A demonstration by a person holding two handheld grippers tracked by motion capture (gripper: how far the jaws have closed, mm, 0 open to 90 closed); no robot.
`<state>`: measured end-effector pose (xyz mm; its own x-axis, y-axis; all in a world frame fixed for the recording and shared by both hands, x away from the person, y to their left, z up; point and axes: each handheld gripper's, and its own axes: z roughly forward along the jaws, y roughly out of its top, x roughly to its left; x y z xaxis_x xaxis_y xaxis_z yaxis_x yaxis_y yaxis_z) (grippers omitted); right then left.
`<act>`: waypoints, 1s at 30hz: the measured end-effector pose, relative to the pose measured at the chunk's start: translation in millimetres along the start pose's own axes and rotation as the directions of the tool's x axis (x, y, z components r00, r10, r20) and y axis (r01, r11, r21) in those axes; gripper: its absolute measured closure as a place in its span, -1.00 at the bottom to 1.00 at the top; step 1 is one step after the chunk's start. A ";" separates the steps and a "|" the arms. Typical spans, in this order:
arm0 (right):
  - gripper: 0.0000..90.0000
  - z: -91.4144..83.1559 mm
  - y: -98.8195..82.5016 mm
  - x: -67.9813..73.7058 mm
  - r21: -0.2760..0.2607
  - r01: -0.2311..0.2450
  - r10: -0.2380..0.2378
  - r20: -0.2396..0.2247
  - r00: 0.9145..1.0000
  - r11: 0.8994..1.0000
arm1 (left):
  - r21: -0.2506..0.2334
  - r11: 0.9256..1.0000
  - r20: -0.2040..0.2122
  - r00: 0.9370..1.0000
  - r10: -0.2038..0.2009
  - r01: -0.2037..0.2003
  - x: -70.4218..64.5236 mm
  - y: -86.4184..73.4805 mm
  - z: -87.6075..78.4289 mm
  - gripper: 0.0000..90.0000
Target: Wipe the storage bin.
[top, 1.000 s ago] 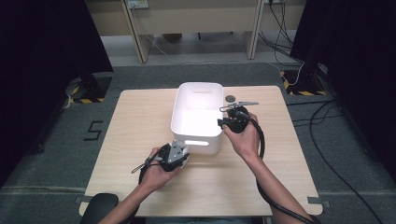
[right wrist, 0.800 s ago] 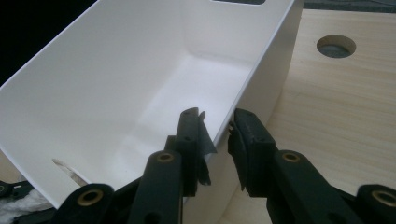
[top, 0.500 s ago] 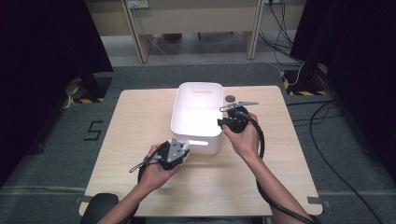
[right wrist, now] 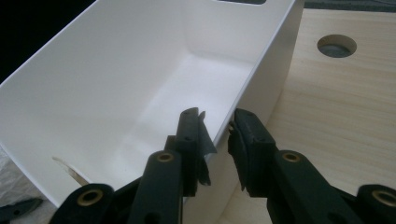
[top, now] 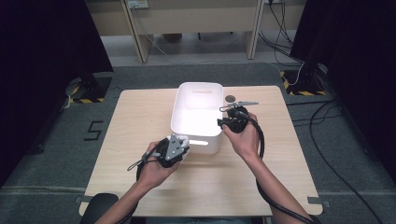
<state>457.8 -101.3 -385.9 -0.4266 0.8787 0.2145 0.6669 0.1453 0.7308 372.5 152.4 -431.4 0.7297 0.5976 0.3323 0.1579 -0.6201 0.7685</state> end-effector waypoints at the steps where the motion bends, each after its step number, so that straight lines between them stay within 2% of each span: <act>1: 0.62 0.1 -0.1 -0.1 -0.002 0.000 0.000 0.000 1.000 1.000 | -0.002 1.000 -0.002 1.000 0.002 -0.002 -0.5 1.2 -0.1 0.67; 15: 0.62 0.1 0.1 0.0 0.000 -0.001 0.001 -0.001 1.000 1.000 | -0.001 1.000 0.000 1.000 0.006 -0.006 -1.7 5.4 0.4 0.67; 21: 0.62 0.2 0.1 1.0 -0.003 0.008 -0.008 0.000 1.000 1.000 | 0.002 1.000 0.008 1.000 0.025 -0.025 -4.8 9.9 2.6 0.67; 30: 0.62 0.2 0.2 0.5 -0.001 0.005 -0.005 -0.004 1.000 1.000 | 0.008 1.000 0.011 1.000 0.015 -0.015 -4.4 9.8 4.2 0.67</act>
<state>457.8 -100.8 -385.7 -0.4320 0.8762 0.2136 0.6641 0.1488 0.7327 373.6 141.6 -427.7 0.7391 0.5826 0.3380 0.1519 -0.6331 0.7590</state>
